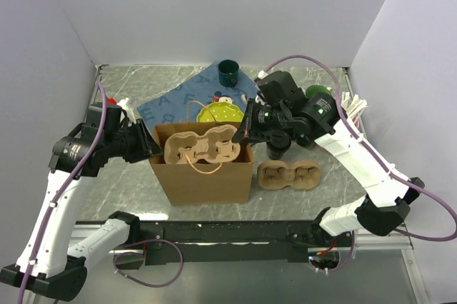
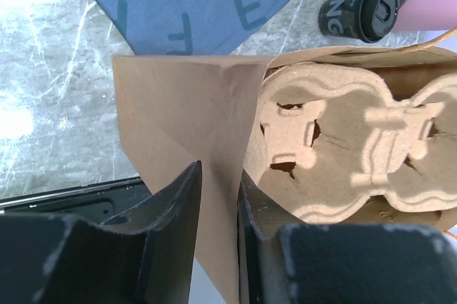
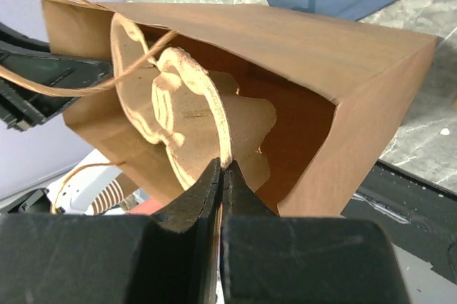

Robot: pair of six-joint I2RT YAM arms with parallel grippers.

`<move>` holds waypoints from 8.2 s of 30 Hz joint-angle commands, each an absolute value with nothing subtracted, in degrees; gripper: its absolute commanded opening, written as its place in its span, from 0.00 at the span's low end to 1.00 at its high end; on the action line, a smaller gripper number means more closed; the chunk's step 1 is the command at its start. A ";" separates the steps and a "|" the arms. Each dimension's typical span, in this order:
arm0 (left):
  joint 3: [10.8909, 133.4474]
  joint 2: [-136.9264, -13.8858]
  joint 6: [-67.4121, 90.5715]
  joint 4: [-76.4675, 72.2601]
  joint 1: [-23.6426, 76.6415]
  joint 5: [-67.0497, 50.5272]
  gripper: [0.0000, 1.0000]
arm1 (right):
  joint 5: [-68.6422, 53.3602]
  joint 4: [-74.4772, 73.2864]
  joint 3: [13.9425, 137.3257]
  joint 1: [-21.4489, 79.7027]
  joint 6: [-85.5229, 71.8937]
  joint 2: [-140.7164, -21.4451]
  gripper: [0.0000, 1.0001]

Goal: Pack the takeout coffee

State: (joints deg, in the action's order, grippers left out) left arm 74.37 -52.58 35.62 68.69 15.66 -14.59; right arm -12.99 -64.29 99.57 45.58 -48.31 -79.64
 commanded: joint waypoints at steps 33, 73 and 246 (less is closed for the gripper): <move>83.23 -55.63 38.14 66.71 15.73 -16.87 0.63 | -4.60 -60.21 106.44 44.21 -43.34 -69.89 0.13; 95.89 -63.54 30.50 71.72 15.73 -7.20 0.97 | 24.08 -54.76 48.52 28.57 -64.68 -59.06 0.48; 97.65 -66.53 24.61 73.04 16.35 -10.46 0.97 | -27.77 -66.27 101.34 -7.47 29.09 -115.23 0.51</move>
State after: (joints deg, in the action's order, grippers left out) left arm 95.61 -67.94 25.10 73.60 16.21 -9.21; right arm -26.41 -64.73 101.82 -7.27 28.60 -118.87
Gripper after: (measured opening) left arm 0.969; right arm 0.516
